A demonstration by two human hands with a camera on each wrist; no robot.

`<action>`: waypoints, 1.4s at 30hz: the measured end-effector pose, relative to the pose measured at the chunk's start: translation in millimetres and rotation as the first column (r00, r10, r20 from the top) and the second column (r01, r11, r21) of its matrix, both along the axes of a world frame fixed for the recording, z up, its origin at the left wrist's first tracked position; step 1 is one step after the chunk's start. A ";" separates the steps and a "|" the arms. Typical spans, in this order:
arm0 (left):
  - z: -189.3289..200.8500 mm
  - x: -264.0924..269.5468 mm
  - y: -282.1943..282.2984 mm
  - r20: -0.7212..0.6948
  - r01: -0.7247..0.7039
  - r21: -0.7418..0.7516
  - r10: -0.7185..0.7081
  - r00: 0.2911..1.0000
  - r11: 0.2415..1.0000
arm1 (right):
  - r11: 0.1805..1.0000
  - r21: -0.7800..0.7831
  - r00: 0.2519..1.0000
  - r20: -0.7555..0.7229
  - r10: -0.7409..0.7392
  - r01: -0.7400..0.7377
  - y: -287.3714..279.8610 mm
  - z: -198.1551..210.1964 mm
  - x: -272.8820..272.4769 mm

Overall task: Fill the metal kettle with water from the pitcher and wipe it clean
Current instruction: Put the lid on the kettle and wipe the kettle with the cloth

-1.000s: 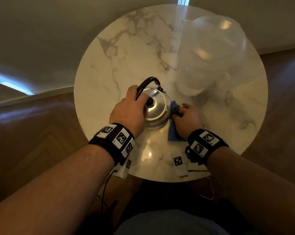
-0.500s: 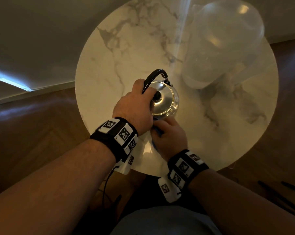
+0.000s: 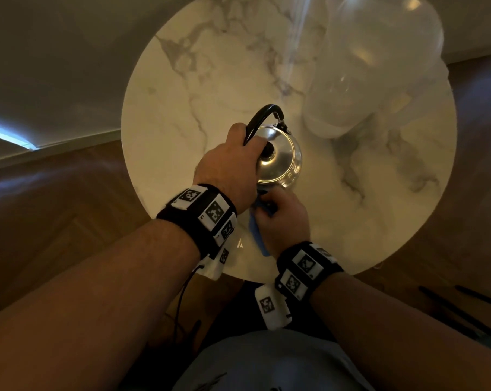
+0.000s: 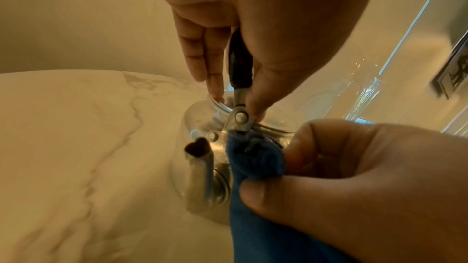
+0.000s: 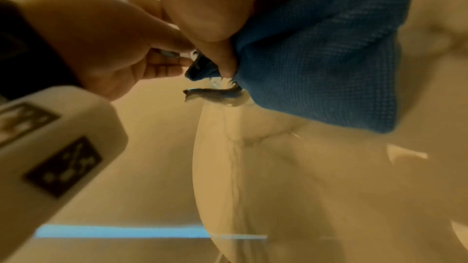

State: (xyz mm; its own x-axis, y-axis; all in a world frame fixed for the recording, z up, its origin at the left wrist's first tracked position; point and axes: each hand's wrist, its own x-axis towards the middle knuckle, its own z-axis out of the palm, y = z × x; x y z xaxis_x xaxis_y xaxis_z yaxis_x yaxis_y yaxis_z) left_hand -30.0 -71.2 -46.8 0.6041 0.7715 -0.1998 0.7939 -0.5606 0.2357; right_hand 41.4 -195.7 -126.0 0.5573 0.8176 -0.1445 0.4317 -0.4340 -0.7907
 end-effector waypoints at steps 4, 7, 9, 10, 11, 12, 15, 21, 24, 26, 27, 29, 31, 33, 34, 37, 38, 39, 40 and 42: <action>1.4 -2.9 1.0 0.000 0.026 0.004 -0.026 1.000 1.000 | 0.987 -0.042 0.978 -0.132 -0.161 0.157 -4.6 -6.0 1.8; 0.5 -5.0 2.3 0.006 0.032 0.008 -0.032 0.999 0.999 | 0.957 -0.144 0.948 -0.165 -0.273 0.251 -14.9 -10.7 21.5; -0.4 -5.7 2.4 0.017 0.033 0.000 -0.033 0.999 0.999 | 0.926 -0.183 0.916 -0.174 -0.360 0.330 -15.4 -14.0 39.7; -1.0 -6.1 2.7 0.021 0.034 -0.001 -0.034 0.999 0.999 | 0.912 -0.185 0.898 -0.188 -0.398 0.365 -12.7 -15.3 47.6; -1.5 -6.3 3.1 0.024 0.036 0.002 -0.036 0.999 0.999 | 0.905 -0.185 0.888 -0.197 -0.415 0.383 -9.4 -15.6 52.3; -2.1 -6.4 3.5 0.026 0.038 0.006 -0.038 0.999 0.999 | 0.907 -0.182 0.889 -0.201 -0.412 0.380 -5.9 -14.1 53.1; -3.2 -6.2 4.3 0.025 0.045 0.011 -0.045 0.999 0.999 | 0.930 -0.172 0.902 -0.241 -0.359 0.325 -2.1 -8.1 37.6; -3.5 -7.4 5.8 0.022 0.053 0.009 -0.053 0.998 0.999 | 0.928 -0.166 0.903 -0.224 -0.366 0.335 -1.5 -6.8 44.6; -4.5 -7.4 5.1 0.026 0.046 0.008 -0.046 0.999 0.999 | 0.943 -0.122 0.926 -0.184 -0.329 0.310 27.2 -2.5 80.5; -4.6 -7.3 4.8 0.030 0.040 0.013 -0.041 0.999 0.999 | 0.964 -0.141 0.948 -0.199 -0.249 0.224 50.5 5.7 100.1; -4.9 -7.3 4.4 0.029 0.039 0.015 -0.040 0.999 0.999 | 0.971 -0.163 0.955 -0.215 -0.206 0.173 56.7 11.6 103.6; -5.4 -6.8 4.3 0.023 0.040 0.013 -0.040 0.999 0.999 | 0.981 -0.157 0.968 -0.205 -0.145 0.114 54.8 15.5 102.2; -5.9 -6.6 4.6 0.014 0.041 0.010 -0.041 0.999 0.999 | 0.994 -0.070 0.987 -0.130 -0.094 0.086 35.1 8.7 93.7; -5.3 -6.1 5.0 0.021 0.030 0.009 -0.030 0.999 1.000 | 0.998 -0.053 0.995 -0.097 -0.035 0.030 12.3 -1.6 82.6; -4.9 -5.8 4.6 0.027 0.024 0.011 -0.024 0.999 1.000 | 0.997 -0.069 0.995 -0.097 -0.028 0.021 8.3 -3.0 80.3; -4.3 -4.9 2.9 0.022 0.020 0.022 -0.021 1.000 1.000 | 0.997 -0.075 0.991 -0.129 -0.041 0.032 30.2 7.1 88.6; -4.8 -4.6 2.7 0.013 0.023 0.028 -0.024 1.000 0.999 | 0.994 -0.101 0.989 -0.139 -0.048 0.034 43.9 11.1 95.1; -5.5 -4.3 2.4 0.004 0.028 0.036 -0.028 1.000 0.999 | 0.992 -0.122 0.987 -0.158 -0.037 0.017 57.0 15.8 101.2; -6.2 -4.1 2.1 -0.006 0.032 0.048 -0.032 0.999 0.998 | 0.990 -0.143 0.982 -0.188 -0.032 0.005 68.5 17.9 106.7; -8.0 -3.7 1.3 -0.023 0.041 0.074 -0.040 0.999 0.996 | 0.987 -0.160 0.972 -0.237 -0.010 -0.029 76.7 20.7 112.5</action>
